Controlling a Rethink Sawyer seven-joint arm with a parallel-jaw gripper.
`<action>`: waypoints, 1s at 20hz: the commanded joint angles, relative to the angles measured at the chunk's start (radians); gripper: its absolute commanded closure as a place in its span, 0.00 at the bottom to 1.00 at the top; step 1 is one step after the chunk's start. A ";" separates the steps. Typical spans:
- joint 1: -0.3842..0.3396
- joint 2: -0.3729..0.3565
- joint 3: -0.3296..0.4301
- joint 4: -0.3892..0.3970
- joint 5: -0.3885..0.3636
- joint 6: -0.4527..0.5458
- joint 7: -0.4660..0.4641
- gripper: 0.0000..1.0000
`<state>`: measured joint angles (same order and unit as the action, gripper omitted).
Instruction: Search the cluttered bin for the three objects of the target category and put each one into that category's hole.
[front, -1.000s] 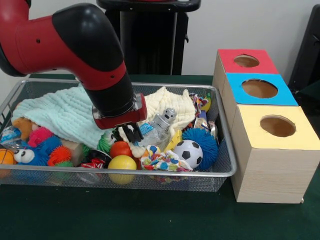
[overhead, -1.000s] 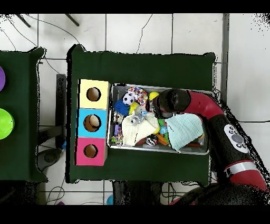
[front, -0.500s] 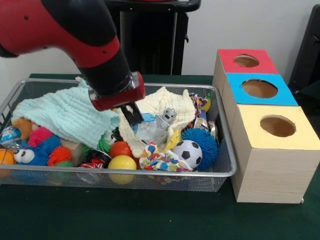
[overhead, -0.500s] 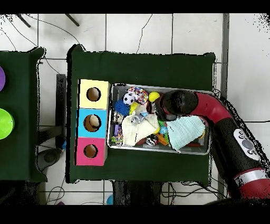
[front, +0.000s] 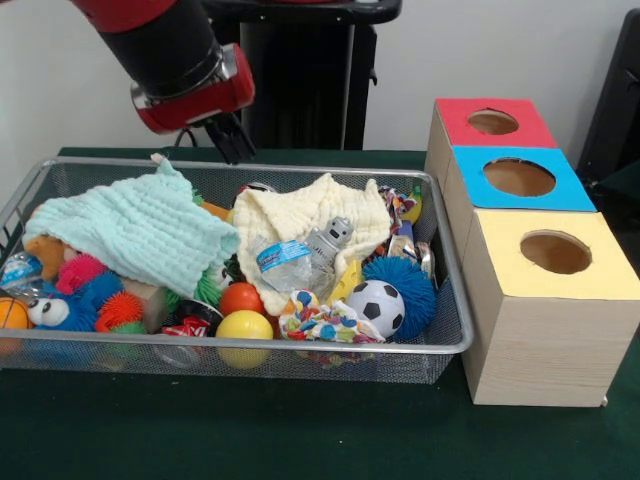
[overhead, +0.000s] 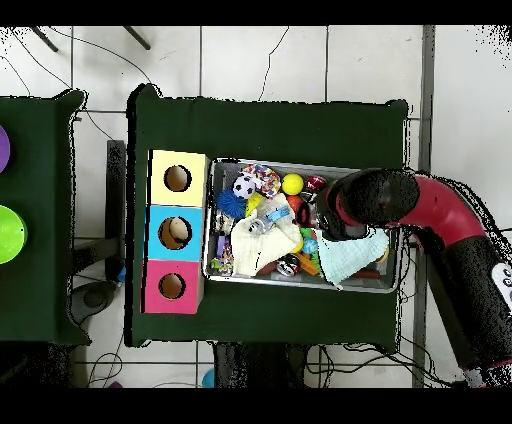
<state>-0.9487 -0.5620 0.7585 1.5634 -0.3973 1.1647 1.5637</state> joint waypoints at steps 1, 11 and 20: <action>-0.005 -0.035 0.104 0.074 0.006 0.060 -0.274 1.00; 0.070 0.066 0.039 0.019 -0.127 -0.111 -0.196 1.00; 0.103 0.142 0.001 -0.033 -0.213 -0.181 -0.180 1.00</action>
<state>-0.8590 -0.4965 0.7934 1.5644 -0.5236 1.0561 1.5637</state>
